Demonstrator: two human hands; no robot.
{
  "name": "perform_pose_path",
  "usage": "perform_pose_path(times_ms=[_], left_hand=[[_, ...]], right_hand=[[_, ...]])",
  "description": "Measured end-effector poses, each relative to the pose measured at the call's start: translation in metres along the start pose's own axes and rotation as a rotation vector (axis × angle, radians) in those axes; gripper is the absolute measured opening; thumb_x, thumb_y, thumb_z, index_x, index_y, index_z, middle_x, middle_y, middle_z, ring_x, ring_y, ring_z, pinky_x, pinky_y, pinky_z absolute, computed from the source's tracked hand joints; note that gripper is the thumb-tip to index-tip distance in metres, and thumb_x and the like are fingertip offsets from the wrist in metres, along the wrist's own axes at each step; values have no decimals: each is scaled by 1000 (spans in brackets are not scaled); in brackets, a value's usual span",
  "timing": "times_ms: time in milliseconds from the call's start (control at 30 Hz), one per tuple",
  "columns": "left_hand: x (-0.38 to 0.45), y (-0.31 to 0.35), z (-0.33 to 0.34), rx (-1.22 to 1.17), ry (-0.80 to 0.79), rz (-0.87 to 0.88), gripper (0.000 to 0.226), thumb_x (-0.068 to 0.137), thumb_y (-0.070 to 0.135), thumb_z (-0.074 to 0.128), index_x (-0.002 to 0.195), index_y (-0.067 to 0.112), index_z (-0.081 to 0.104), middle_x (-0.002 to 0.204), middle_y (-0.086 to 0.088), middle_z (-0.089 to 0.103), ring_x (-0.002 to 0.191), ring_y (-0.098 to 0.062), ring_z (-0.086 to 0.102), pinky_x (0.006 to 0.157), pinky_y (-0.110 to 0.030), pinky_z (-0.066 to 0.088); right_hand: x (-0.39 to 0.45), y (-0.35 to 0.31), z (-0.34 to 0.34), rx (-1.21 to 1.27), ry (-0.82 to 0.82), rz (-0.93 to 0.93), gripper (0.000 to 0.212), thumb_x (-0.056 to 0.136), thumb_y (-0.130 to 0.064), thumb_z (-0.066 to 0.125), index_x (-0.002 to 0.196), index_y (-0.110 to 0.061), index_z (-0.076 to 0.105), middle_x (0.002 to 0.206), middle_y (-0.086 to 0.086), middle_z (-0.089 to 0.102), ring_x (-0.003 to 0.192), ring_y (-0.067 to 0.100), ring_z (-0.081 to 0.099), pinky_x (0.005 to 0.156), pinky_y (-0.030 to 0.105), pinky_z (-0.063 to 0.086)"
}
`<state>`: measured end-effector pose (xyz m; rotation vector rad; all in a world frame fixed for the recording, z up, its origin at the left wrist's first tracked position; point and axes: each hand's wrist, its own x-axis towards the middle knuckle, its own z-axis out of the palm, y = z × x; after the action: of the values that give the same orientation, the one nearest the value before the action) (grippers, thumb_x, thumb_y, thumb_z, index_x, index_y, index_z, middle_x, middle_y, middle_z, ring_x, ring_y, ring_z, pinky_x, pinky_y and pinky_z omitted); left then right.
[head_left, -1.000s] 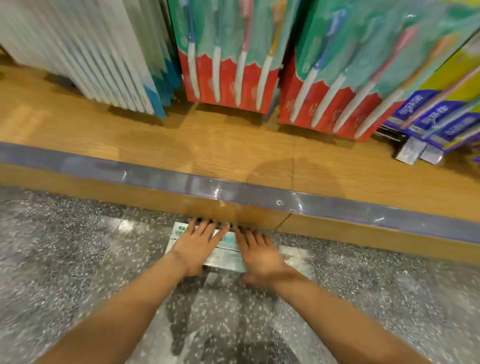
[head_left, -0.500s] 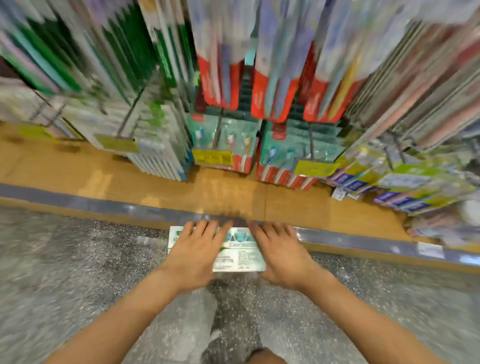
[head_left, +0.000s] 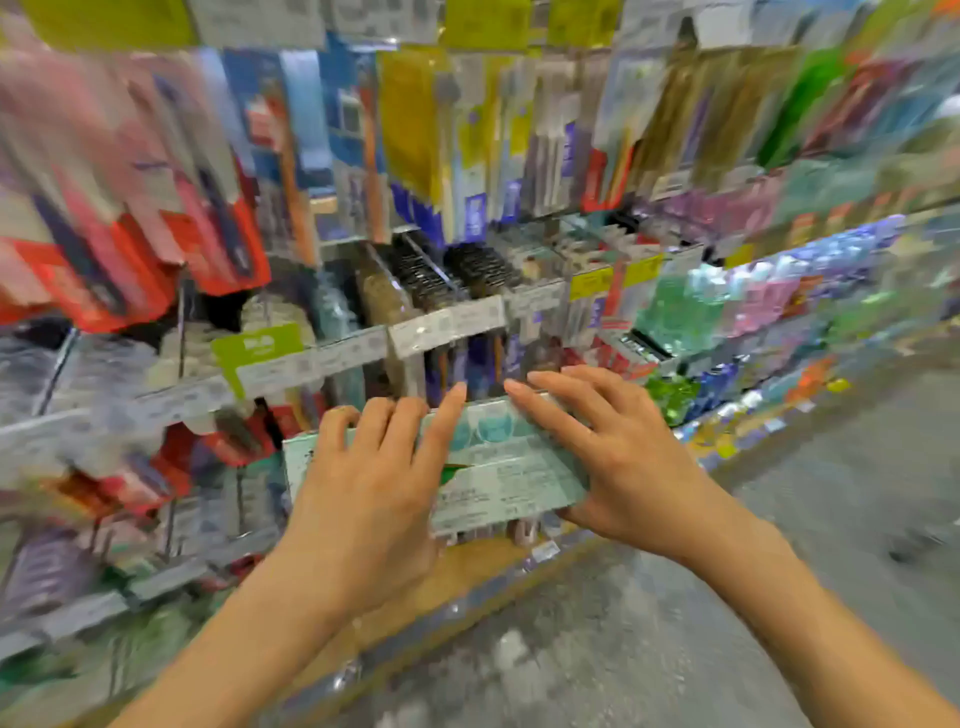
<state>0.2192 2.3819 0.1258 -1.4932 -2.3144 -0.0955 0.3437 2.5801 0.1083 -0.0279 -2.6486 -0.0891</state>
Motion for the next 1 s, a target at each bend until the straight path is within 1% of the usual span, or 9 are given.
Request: perform_pose_path(times_ms=[100,200,267,333,433,600,733,833,1000], left_hand=[[67,81,-23,-50,79,152,111,33,34,79,134,3,45,99,-16,58,87,-33,48,71,-40,31],[128,182,-28,-126,143,292,107,41,47,78,133,2,46,96,-16,58,85,-32,49,69,-38,32],[165,256,-26,-191,201,384,99,51,54,64,133,2,44,95,-17,59,85,-31,46,68,-38,32],[204,330,-26,-256,246,447,94,57,59,53,131,1,46,96,-18,60,85,-32,48,68,-39,33],[260,440,-31,-324,282,531,92,56,58,49,130,3,47,97,-18,59,81,-34,53,68,-40,32],[332,613,-39,-418,322,722,90,58,53,44,131,0,48,95,-20,57,82,-33,48,68,-41,27],[385,742,-26,-473,342,892,94,54,50,54,133,0,47,95,-20,56,82,-34,48,68,-42,37],[433,838,-19,-516,373,986,93,55,47,55,134,0,46,97,-19,56,85,-31,41,67,-40,35],[506,1002,-28,-588,401,1147,99,49,43,68,134,0,41,99,-19,56,89,-30,41,69,-38,25]], right_hand=[[-62,64,-70,-118,85,164,76,76,-56,52,144,-34,26,143,-1,35,127,35,38,92,60,42],[-142,129,-121,-199,152,360,83,69,-50,67,141,-35,28,145,3,33,130,38,35,92,63,42],[-207,176,-154,-167,241,517,86,67,-54,68,141,-32,31,147,11,35,133,35,35,102,57,37],[-266,213,-199,109,364,813,97,62,-59,71,143,-38,21,150,4,28,135,19,32,108,47,33],[-336,263,-260,638,557,1175,115,49,-40,76,145,-35,13,143,-7,33,115,7,51,101,39,44],[-425,359,-316,721,813,1439,70,75,-39,69,138,-17,44,128,0,58,100,11,64,76,34,58],[-500,439,-345,610,840,1563,20,89,-33,60,100,-17,65,89,2,72,70,10,67,61,32,58],[-558,502,-367,603,963,1586,16,89,-31,60,90,-17,67,74,-1,71,60,7,65,48,23,50],[-652,598,-414,579,1121,1628,15,86,-27,61,94,-16,68,84,1,74,70,12,68,55,23,54]])
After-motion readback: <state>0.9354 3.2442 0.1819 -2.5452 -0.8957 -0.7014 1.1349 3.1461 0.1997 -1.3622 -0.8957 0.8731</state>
